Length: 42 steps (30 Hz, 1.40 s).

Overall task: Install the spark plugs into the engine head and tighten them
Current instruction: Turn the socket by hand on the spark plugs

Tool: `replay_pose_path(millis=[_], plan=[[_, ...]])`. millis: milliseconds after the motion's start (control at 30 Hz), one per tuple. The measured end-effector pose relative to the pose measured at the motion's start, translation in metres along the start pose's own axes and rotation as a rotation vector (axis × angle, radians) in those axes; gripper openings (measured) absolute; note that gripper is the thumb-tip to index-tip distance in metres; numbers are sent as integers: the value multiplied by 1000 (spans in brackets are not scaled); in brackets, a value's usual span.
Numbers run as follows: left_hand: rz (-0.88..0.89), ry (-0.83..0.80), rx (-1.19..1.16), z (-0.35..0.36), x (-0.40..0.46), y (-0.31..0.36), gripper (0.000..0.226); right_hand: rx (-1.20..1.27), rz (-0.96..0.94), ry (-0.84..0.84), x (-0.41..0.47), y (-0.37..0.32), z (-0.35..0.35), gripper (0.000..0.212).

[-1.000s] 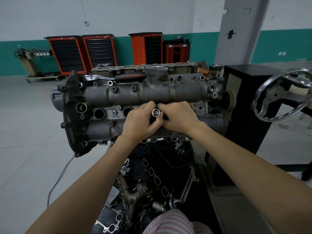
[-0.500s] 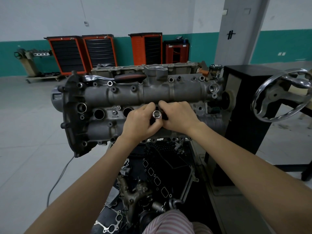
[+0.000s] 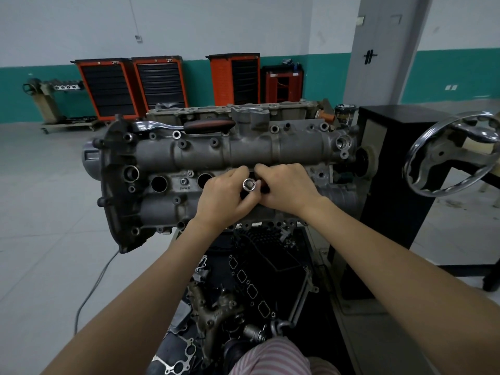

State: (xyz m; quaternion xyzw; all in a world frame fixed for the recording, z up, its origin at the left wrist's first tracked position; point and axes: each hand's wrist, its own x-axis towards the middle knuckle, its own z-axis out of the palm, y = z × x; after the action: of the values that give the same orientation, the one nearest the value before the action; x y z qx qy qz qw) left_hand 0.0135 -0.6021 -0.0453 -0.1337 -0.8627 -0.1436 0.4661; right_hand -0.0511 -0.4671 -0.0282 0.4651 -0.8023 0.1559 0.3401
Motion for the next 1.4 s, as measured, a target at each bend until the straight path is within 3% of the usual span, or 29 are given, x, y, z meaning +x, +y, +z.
replay_pose_path(millis=[300,700,900,1200,1400], plan=[[-27,17,13,1,1,1,42,29,-20,16,0,-1,-1,13],[-28,10,-26,-1,0,2,37,-36,-4,-35,1,2,4,21],[-11,3,15,1,0,1,35,14,-46,-16,1,0,-3,11],[-2,26,15,2,0,-1,40,54,1,44,0,-2,-1,23],[-26,10,-42,-2,1,4,33,-39,-33,-46,2,3,3,27]])
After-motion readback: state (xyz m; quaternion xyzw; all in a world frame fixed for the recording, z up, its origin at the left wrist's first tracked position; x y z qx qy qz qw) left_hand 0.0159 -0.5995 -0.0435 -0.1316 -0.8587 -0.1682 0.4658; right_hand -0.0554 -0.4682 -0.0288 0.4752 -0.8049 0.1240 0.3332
